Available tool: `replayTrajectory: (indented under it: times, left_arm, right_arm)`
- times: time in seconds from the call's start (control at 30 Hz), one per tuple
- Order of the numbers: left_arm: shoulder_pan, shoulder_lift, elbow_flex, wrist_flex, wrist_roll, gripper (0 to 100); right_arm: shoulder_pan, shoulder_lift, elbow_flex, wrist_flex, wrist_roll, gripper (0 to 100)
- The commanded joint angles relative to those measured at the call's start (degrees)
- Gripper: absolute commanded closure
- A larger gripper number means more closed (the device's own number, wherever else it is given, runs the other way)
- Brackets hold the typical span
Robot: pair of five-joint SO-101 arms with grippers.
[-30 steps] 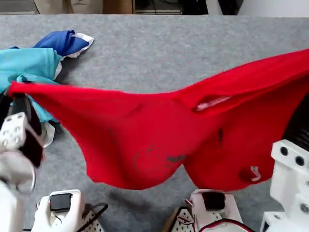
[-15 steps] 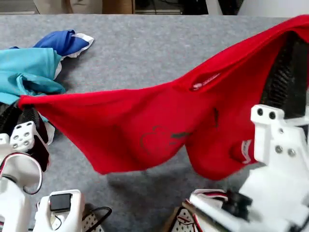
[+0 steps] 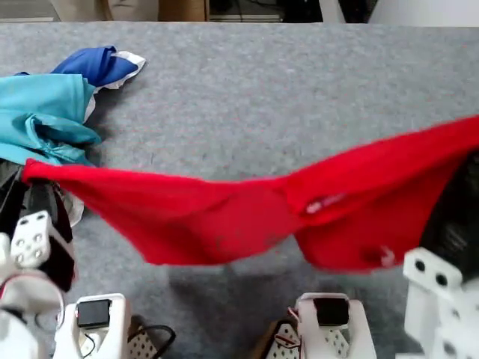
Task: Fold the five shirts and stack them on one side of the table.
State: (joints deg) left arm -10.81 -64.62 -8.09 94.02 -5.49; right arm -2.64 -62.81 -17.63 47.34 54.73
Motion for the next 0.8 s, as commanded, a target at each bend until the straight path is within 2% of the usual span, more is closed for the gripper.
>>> replayTrajectory:
  times: [0.0, 0.23, 0.4, 0.57, 0.77]
  left_arm:
    - [-0.4, -1.1, 0.3, -1.0, -0.5, 98]
    - [0.0, 0.8, 4.0, -2.9, -0.5, 98]
    - [0.0, 4.8, 15.6, -12.2, -0.4, 98]
    - [0.1, 9.2, 25.5, -24.8, -0.2, 98]
    - [0.9, 16.4, 30.3, -34.9, -0.2, 98]
  right_arm:
    - [1.0, -0.2, 0.3, 0.4, 0.3, 99.4]
    - [1.0, 0.0, 5.4, 3.0, 0.3, 99.4]
    - [1.0, 0.0, 13.8, 2.3, 0.3, 99.4]
    - [1.0, 0.0, 26.8, -6.4, 0.2, 99.4]
    - [1.0, 0.1, 43.1, -18.6, 0.2, 99.4]
